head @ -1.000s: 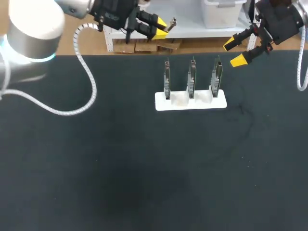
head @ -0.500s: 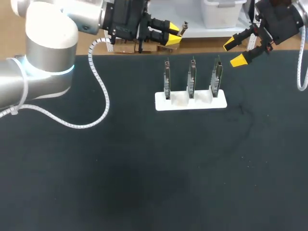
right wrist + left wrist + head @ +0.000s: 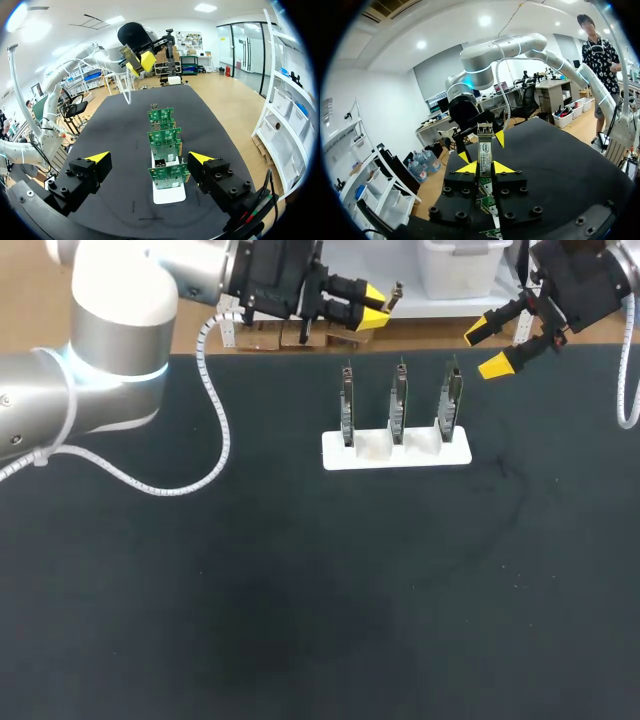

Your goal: Pick up the optical module with the left hand, and insert it into the network port with the right hand.

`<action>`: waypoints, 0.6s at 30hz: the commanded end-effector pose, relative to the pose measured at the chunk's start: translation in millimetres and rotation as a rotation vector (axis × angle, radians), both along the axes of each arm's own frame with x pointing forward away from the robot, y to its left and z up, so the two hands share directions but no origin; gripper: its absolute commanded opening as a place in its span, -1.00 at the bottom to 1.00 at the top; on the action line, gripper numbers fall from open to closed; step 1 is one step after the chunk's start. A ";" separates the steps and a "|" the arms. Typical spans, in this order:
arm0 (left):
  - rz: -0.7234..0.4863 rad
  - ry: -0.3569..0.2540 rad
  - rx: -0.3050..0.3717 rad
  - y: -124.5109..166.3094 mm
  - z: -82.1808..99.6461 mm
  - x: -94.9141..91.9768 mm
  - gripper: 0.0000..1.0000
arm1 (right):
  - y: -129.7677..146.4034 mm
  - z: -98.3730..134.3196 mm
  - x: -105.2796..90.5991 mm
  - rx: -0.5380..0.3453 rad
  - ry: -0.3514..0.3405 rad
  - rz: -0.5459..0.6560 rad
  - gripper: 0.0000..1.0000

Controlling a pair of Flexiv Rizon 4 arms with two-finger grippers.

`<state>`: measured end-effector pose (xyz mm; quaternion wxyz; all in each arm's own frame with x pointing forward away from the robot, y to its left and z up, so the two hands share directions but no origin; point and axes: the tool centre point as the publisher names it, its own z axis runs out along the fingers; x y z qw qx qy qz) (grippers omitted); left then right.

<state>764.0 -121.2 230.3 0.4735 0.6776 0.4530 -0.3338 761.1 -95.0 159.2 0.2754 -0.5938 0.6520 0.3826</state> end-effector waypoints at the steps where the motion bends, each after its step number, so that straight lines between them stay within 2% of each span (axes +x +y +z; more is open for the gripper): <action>1: -0.006 0.001 0.000 -0.7 -0.2 3.0 -1.00 | 0.4 0.4 -1.4 -0.001 -0.002 -0.003 1.00; 5: -0.006 0.001 0.000 -0.7 -0.2 3.0 -1.00 | 0.4 0.4 -1.4 -0.001 -0.002 -0.003 1.00; 11: -0.036 0.074 -0.139 -24.3 -4.1 1.2 -1.00 | 0.4 0.4 -1.4 -0.001 -0.002 -0.003 1.00; 13: -0.044 0.096 -0.146 -31.1 -3.2 -1.0 -1.00 | 0.4 0.4 -1.4 -0.001 -0.002 -0.003 1.00; 18: -0.051 0.101 -0.144 -39.8 6.8 -7.6 -1.00 | 0.4 0.4 -1.4 -0.001 -0.002 -0.003 1.00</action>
